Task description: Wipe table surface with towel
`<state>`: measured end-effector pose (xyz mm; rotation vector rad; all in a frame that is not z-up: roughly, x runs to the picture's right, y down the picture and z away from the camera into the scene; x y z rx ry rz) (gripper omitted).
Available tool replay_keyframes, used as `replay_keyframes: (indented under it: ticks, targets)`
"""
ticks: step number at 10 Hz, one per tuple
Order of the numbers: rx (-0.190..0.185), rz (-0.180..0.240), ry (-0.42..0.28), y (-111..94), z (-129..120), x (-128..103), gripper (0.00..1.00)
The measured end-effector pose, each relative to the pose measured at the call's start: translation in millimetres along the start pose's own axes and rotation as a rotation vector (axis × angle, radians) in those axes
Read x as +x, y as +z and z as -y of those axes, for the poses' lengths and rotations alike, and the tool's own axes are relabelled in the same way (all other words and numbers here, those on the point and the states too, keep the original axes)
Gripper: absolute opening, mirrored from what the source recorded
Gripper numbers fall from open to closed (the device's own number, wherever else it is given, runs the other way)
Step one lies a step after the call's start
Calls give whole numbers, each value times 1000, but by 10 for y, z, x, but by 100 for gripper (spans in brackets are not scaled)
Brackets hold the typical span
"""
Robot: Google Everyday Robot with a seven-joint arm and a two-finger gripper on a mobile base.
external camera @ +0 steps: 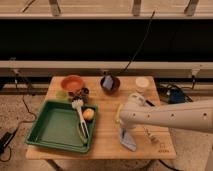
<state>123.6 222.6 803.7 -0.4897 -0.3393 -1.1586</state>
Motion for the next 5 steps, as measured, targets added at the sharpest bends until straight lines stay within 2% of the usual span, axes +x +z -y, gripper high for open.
replay_keyframes:
  ticks: [2, 3, 5]
  targets:
    - [-13, -1, 46, 44, -43, 187, 76]
    - [-18, -8, 65, 53, -18, 296, 80]
    - [-22, -4, 74, 55, -45, 293, 80]
